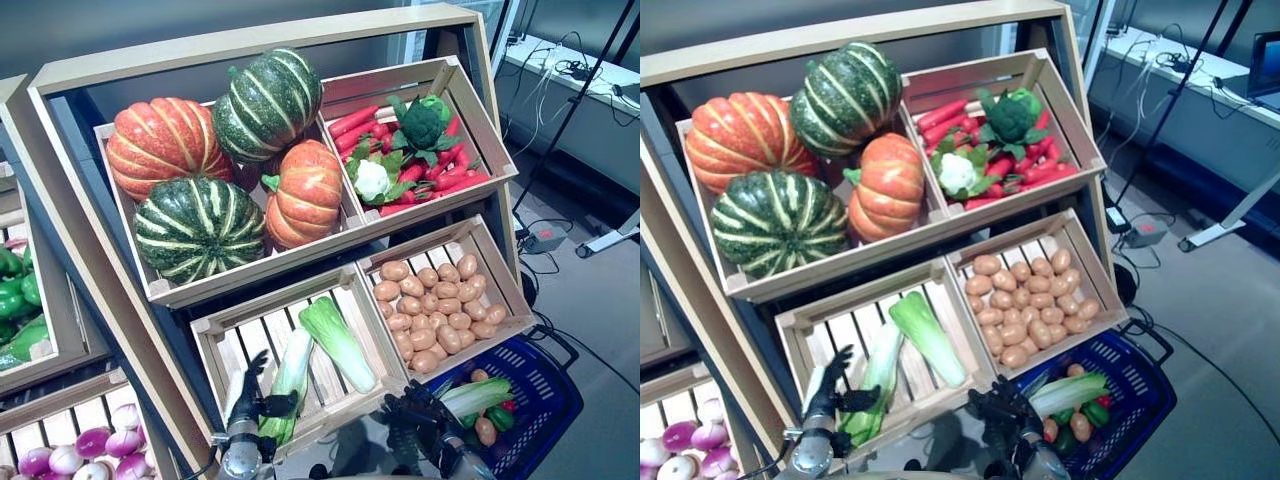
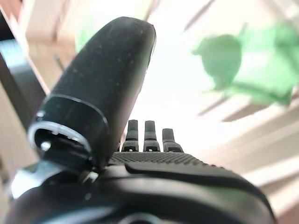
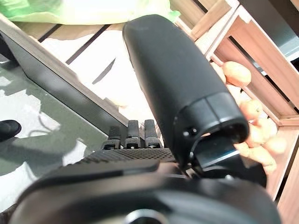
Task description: Put vegetables into the basket
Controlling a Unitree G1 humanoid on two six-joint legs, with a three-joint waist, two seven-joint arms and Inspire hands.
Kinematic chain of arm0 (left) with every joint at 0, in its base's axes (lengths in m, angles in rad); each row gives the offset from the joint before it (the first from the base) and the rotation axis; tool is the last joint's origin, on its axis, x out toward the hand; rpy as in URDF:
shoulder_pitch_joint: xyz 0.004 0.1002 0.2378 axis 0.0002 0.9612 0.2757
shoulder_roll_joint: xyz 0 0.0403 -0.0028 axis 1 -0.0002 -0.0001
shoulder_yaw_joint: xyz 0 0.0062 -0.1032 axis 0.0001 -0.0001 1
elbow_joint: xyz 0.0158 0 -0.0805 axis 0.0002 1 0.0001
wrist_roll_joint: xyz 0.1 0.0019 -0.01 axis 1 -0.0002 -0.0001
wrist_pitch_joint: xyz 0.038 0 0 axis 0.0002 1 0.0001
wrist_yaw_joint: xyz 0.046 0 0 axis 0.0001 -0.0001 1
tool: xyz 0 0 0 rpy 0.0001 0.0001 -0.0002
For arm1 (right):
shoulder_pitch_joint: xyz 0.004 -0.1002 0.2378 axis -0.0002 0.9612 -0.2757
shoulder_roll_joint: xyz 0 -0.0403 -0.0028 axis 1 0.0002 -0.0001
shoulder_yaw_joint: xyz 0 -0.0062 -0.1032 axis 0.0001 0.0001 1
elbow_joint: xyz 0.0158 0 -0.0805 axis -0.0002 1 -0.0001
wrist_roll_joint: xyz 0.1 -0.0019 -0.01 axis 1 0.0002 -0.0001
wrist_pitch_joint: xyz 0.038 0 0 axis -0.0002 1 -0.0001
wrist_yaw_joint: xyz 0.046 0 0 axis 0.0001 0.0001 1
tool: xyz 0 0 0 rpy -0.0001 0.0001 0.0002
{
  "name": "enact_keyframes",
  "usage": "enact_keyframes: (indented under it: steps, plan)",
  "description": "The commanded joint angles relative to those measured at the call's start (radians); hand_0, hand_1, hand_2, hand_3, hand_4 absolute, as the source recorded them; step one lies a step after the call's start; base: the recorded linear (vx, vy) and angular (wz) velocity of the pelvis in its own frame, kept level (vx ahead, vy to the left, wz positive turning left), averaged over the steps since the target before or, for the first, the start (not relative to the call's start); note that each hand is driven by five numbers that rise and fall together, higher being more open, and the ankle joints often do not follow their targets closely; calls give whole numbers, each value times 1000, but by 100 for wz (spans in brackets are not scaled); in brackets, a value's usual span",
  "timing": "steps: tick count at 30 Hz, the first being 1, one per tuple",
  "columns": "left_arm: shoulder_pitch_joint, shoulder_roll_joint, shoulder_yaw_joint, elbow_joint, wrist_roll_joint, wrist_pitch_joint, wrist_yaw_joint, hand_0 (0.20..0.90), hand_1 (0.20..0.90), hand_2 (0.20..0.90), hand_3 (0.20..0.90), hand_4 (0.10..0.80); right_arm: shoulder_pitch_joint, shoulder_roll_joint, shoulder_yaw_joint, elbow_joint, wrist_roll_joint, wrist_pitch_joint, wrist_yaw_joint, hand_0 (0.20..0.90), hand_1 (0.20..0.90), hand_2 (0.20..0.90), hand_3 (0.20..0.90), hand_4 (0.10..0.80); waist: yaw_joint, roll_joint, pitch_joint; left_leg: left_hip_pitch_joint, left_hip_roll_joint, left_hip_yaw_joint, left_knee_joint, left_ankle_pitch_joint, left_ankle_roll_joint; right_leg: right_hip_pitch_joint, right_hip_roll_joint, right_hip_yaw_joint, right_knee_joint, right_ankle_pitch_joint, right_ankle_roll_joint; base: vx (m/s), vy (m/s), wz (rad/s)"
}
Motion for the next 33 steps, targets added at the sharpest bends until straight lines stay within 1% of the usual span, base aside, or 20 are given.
enact_keyframes:
  steps: [1,8,12,15,18,20,21,22,25,28,29,33]
  plan:
    - [-126,-1,21,11,91,-90,131,900,900,900,900,800,-52,9,-29,-58,43,-45,44,900,900,900,900,800,8,-36,17,14,-40,-60,2,-24,-13,43,-37,-59,5,46,-13,52,4,2]
    - [-153,-5,34,41,94,-47,123,900,900,900,900,800,-44,6,-29,-51,30,-35,40,900,900,900,900,800,-3,-38,7,21,-37,-50,2,-23,-16,44,-35,-55,5,48,-12,48,10,-1]
    - [-172,-5,43,69,76,-29,104,900,900,900,900,800,-49,5,-32,-52,36,-35,38,900,900,900,900,800,-12,-40,17,27,-34,-34,26,-28,-15,46,-38,-55,32,39,-17,28,17,-4]
    - [-201,0,41,81,61,-17,88,900,900,900,900,800,-62,-8,-29,-74,33,-30,18,900,900,900,900,800,-18,-42,50,-29,-38,-24,148,-56,-18,7,-50,-60,119,10,-31,-45,32,-4]
    - [-246,2,33,83,12,-8,75,900,900,900,900,800,-91,-33,-27,-93,43,-33,4,900,900,900,900,800,-25,-36,103,-104,-42,-19,267,-82,-21,-59,-61,-62,230,-25,-47,-121,59,-2]
    - [-282,4,31,85,1,-4,83,900,900,900,900,800,-118,-49,-23,-102,52,-33,-3,900,900,900,900,800,-32,-34,136,-152,-37,2,346,-108,-18,-116,-71,-61,319,-60,-55,-158,75,-10]
    - [-286,4,30,86,1,-4,84,900,900,900,900,800,-121,-50,-23,-103,54,-32,-4,900,900,900,900,800,-33,-35,137,-159,-36,4,354,-112,-18,-123,-72,-60,327,-64,-55,-159,57,-25]
    - [-303,11,29,82,-6,0,93,900,900,900,900,800,-130,-55,-22,-112,55,-29,-6,900,900,900,900,800,-36,-36,151,-199,-32,8,411,-127,-18,-160,-76,-54,384,-83,-61,-119,34,-37]
    - [-341,28,27,81,-37,-8,112,900,900,900,900,800,-146,-69,-16,-125,59,-29,-3,900,900,900,900,800,-44,-40,180,-290,-30,10,527,-161,-16,-244,-81,-43,498,-120,-74,-168,31,-33]
    - [-375,39,31,84,-75,-19,120,900,900,900,900,800,-166,-84,-9,-127,65,-34,-4,900,900,900,900,800,-50,-42,200,-358,-29,10,610,-189,-10,-308,-88,-34,577,-144,-81,-185,26,1]
    - [-401,45,35,87,-79,-28,139,900,900,900,900,800,-184,-93,-5,-125,63,-34,-10,900,900,900,900,800,-56,-43,216,-408,-24,10,673,-210,-5,-361,-89,-22,646,-166,-88,-226,41,-10]
    - [-441,63,44,88,-94,-25,152,900,900,900,900,800,-203,-113,-6,-129,67,-32,-32,900,900,900,900,800,-67,-45,245,-487,-8,17,789,-254,3,-452,-88,-1,772,-210,-95,-132,36,-7]
